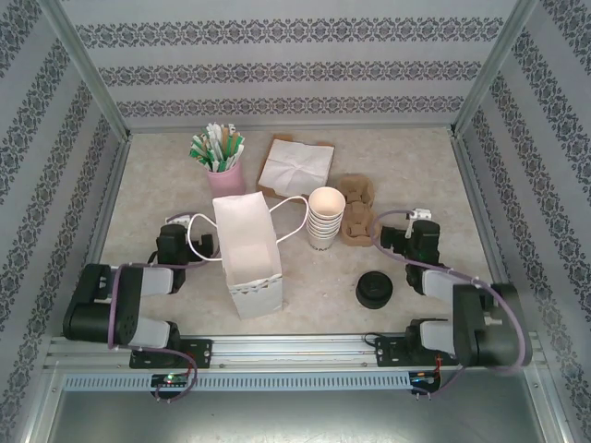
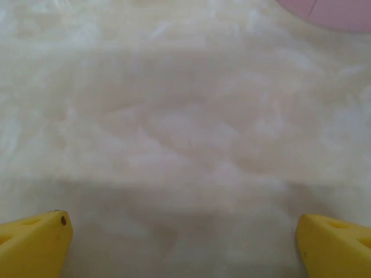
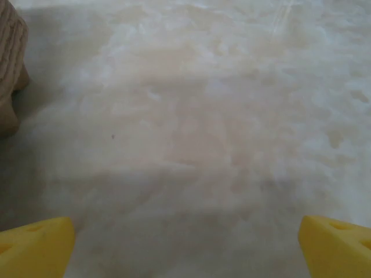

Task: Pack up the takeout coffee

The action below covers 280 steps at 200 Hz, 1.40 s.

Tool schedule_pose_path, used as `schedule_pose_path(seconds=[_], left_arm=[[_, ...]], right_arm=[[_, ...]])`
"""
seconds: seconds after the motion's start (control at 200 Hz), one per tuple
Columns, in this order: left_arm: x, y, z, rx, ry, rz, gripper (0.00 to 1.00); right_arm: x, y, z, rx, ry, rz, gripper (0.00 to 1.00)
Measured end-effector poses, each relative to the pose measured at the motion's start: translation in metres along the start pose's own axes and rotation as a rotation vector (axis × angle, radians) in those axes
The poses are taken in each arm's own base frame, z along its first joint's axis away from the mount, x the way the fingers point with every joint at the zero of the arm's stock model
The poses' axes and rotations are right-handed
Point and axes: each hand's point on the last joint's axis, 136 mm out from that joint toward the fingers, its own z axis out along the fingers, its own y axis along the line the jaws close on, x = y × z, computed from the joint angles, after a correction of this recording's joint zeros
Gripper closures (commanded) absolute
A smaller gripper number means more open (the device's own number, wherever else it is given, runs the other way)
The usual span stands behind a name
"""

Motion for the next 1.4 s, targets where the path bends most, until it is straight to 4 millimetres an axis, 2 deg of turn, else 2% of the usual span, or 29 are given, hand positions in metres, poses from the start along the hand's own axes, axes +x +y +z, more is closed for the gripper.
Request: schedule_pose_path(seconds=[0.22,0.49,0.744,1.149,1.214,1.254,1.399], left_arm=[[-0.028,-0.003,0.015,-0.001,-0.092,0.013,0.0],[-0.054,-0.005,0.016,0.001,-0.195,0.023,0.0],[-0.067,-0.005,0.014,-0.007,-0.245,0.033,0.0],[-0.077,-0.004,0.012,-0.014,-0.281,0.031,0.0],[-0.084,-0.001,0.005,-0.032,-0.298,0.026,0.0],[-0.093,0.003,-0.005,-0.05,-0.322,0.016,0.0],[-0.138,0.025,-0.059,-0.134,-0.467,-0.115,0.0]], right_arm=[[-0.019,0.007,0.02,-0.013,-0.055,-0.023,0.02],[-0.044,0.012,0.026,-0.025,-0.146,-0.033,0.02],[-0.059,0.016,0.025,-0.034,-0.201,-0.039,0.02],[-0.069,0.02,0.019,-0.039,-0.229,-0.045,0.02],[-0.075,0.021,0.008,-0.036,-0.219,-0.048,0.02],[-0.086,0.019,-0.001,-0.027,-0.229,-0.045,0.02],[-0.139,0.011,-0.044,0.015,-0.286,0.036,0.02]])
